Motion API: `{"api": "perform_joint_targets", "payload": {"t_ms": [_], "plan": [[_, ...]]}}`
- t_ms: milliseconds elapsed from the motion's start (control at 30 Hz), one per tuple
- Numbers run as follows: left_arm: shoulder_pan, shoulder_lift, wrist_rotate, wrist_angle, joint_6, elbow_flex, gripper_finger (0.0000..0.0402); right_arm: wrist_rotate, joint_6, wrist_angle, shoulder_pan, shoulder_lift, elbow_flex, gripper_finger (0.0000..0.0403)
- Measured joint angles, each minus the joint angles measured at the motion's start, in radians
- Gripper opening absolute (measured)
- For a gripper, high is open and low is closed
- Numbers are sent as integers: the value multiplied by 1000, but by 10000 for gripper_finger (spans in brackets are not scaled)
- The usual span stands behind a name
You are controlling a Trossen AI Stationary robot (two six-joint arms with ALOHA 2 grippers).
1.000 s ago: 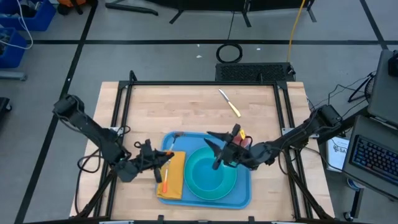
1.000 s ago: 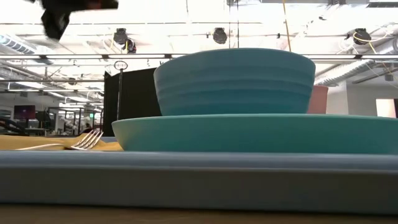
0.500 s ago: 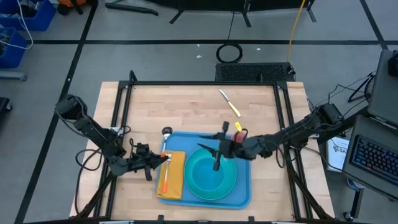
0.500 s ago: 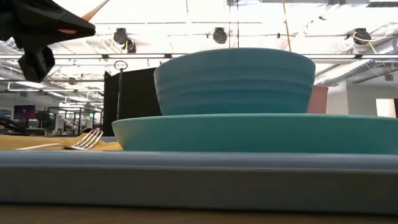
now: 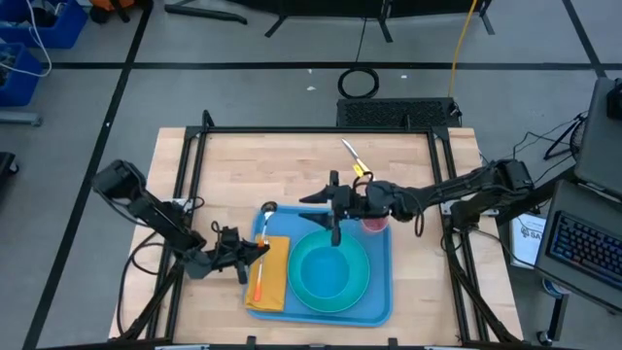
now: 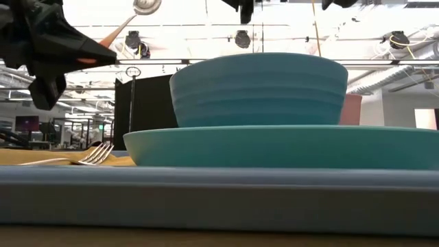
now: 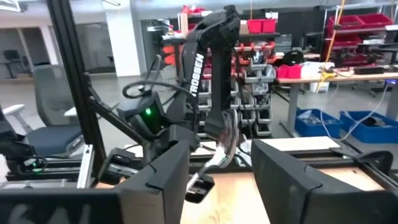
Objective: Set up tray
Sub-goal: Put the orange spoon on the blue tray to the right of the orange fork
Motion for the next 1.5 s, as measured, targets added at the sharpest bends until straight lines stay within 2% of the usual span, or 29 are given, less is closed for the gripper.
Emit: {"api": "perform_joint_targets", "payload": {"t_ms": [333, 567, 800, 1267, 1500], "plan": [[80, 70, 158, 56, 36, 37, 6, -30, 23, 72, -1, 73, 0, 197], [94, 88, 187, 54, 56, 65, 6, -45, 40, 53, -1, 71, 0, 208], [118, 88, 253, 53, 79, 84, 7, -52, 68, 53, -8, 71, 0, 207], [125, 88, 264, 52, 80, 84, 7, -55, 68, 62, -16, 71, 0, 179], [146, 88, 302, 51, 77, 84, 6, -82, 101, 77, -23, 131, 25, 169]]}}
